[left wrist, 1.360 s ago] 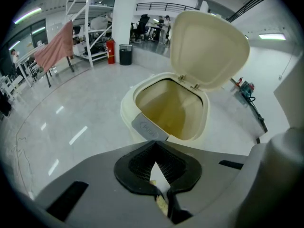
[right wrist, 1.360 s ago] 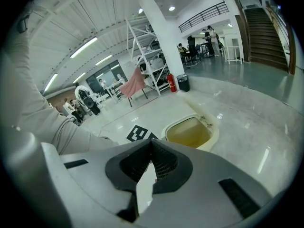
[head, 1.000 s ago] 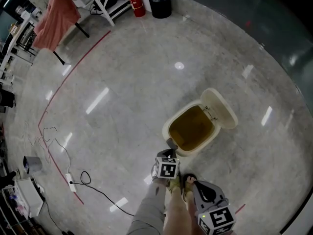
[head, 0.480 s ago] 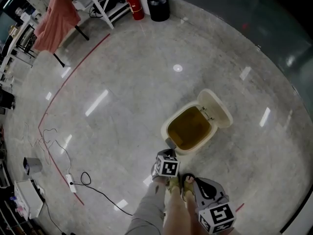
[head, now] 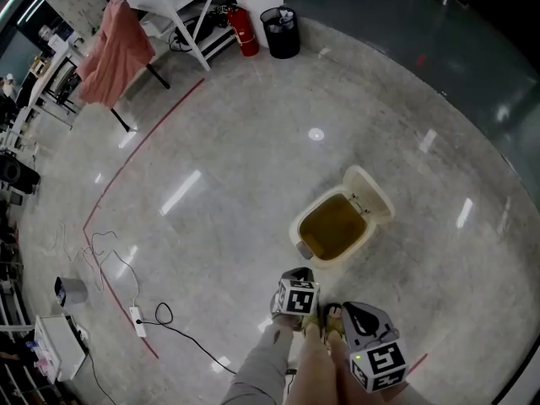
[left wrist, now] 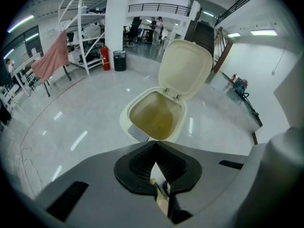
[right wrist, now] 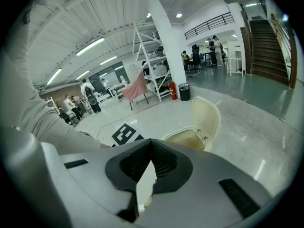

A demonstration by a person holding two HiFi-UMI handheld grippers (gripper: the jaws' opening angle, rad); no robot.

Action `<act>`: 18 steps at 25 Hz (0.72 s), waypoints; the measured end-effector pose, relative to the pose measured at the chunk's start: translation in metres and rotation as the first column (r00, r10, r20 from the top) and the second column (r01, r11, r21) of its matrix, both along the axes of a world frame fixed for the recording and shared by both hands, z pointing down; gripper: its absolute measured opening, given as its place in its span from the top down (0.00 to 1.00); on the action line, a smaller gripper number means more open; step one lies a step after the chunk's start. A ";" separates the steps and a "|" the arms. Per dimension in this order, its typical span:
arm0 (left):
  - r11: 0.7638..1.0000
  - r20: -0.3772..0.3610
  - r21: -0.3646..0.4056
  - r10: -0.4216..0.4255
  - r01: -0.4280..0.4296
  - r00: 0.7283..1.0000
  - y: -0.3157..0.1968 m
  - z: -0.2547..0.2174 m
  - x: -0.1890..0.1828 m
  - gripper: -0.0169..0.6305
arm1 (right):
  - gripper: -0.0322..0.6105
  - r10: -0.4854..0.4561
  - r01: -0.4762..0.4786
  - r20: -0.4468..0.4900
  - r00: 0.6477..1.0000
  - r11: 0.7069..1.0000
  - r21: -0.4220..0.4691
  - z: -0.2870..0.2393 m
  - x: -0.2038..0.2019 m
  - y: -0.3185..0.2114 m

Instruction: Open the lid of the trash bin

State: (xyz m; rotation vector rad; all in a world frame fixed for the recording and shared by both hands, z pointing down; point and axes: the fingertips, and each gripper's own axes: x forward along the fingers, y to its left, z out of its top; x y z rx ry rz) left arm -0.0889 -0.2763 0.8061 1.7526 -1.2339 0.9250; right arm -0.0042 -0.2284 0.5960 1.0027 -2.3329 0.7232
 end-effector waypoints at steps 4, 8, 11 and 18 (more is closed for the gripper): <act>0.999 -0.010 0.018 -0.039 0.039 0.999 0.008 -0.038 -0.001 0.97 | 0.95 -0.033 0.033 -0.018 0.999 0.999 0.022 -0.019 0.006 0.010; 0.996 -0.012 0.051 -0.073 0.074 0.997 0.013 -0.084 -0.004 0.97 | 0.95 -0.050 0.052 -0.039 0.998 0.997 0.058 -0.047 0.014 0.016; 0.992 -0.022 0.086 -0.094 0.095 0.995 0.018 -0.119 -0.003 0.97 | 0.95 -0.051 0.055 -0.049 0.998 0.995 0.087 -0.067 0.021 0.018; 0.982 -0.045 0.168 -0.075 0.082 0.996 0.047 -0.192 0.014 0.97 | 0.95 -0.050 0.055 -0.037 0.998 0.988 0.146 -0.112 0.030 0.024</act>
